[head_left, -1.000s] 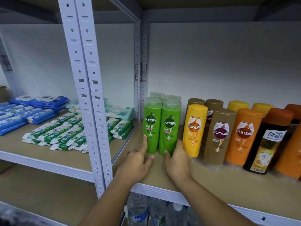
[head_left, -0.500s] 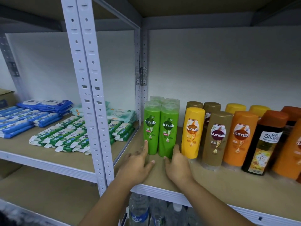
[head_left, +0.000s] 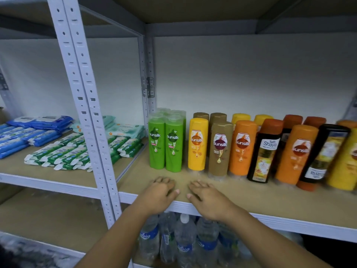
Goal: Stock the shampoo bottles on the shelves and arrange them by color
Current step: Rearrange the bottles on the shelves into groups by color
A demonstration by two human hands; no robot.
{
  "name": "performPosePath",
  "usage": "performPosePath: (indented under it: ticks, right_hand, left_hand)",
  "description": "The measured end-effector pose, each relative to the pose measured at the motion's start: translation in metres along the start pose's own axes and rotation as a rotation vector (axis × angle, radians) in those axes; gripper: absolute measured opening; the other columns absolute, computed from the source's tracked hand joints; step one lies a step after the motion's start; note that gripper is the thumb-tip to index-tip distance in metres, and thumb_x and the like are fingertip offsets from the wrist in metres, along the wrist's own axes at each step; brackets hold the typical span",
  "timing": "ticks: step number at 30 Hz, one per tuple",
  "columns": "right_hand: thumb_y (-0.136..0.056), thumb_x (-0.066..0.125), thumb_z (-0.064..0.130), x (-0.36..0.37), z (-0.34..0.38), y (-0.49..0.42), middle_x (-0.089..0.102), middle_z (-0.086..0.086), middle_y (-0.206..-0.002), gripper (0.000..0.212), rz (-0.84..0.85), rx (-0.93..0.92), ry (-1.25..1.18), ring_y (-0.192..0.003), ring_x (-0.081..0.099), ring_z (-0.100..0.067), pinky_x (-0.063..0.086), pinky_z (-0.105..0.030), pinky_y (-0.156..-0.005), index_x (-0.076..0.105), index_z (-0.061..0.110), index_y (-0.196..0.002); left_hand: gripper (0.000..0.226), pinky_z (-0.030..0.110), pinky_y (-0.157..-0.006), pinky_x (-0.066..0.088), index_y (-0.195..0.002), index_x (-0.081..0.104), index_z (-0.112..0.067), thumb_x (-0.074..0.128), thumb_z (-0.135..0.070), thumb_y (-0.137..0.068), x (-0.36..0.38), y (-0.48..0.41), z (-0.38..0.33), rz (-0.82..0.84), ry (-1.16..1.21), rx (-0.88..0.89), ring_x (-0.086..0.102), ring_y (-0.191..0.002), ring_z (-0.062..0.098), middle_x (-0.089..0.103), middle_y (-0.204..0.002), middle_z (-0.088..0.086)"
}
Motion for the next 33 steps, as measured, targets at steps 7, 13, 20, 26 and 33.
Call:
performPosePath:
  ticks: [7,13,20,26,33]
  right_hand:
    - [-0.107,0.036,0.042,-0.015,-0.032,0.041,0.028,-0.001,-0.164,0.055,-0.08,0.059,-0.048,-0.152,0.02,-0.017,0.011,-0.029,-0.121,0.034,0.016,-0.155]
    - [-0.099,0.055,0.041,-0.022,-0.06,0.058,0.064,0.001,-0.133,0.041,-0.318,0.208,-0.212,-0.122,0.057,-0.018,0.045,-0.03,-0.102,0.063,0.017,-0.132]
    - [-0.096,0.063,0.04,-0.023,-0.07,0.045,0.05,0.004,-0.149,0.06,-0.532,0.304,-0.375,-0.137,0.045,-0.014,0.035,-0.024,-0.109,0.045,0.02,-0.149]
    - [-0.091,0.068,0.042,-0.025,-0.088,0.023,0.051,0.002,-0.149,0.077,-0.598,0.334,-0.509,-0.136,0.048,-0.016,0.046,-0.04,-0.109,0.031,0.022,-0.155]
    - [-0.09,0.07,0.043,-0.02,-0.091,0.01,0.056,0.011,-0.141,0.073,-0.606,0.294,-0.5,-0.124,0.057,-0.011,0.054,-0.033,-0.098,0.033,0.032,-0.153]
  left_hand:
    - [0.04,0.035,-0.105,0.037,-0.126,0.059,-0.01,0.044,-0.039,-0.104,0.001,0.003,-0.046,-0.055,0.074,0.065,0.05,-0.126,0.025,0.059,-0.131,0.008]
    - [0.031,0.033,-0.074,0.05,-0.122,0.062,-0.023,0.056,-0.041,-0.097,-0.009,-0.004,-0.066,-0.273,0.301,-0.076,0.063,-0.087,0.024,0.07,-0.096,0.004]
    - [0.065,0.028,-0.091,0.05,-0.15,0.041,-0.027,0.065,-0.046,-0.093,-0.003,-0.033,-0.066,-0.441,0.582,-0.189,0.065,-0.108,0.017,0.068,-0.128,0.0]
    - [0.072,0.028,-0.094,0.052,-0.148,0.043,-0.029,0.072,-0.049,-0.085,0.003,-0.06,-0.063,-0.53,0.661,-0.233,0.066,-0.113,0.016,0.07,-0.125,-0.006]
    - [0.084,0.042,-0.089,0.058,-0.147,0.036,-0.035,0.066,-0.067,-0.076,0.01,-0.081,-0.064,-0.581,0.69,-0.269,0.069,-0.109,0.017,0.072,-0.12,-0.005]
Point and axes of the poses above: each hand's wrist, its own y-axis away from the middle knuckle, its own x-axis out of the palm, z = x × y, the point moved 3 cm from there along -y, towards the middle knuckle
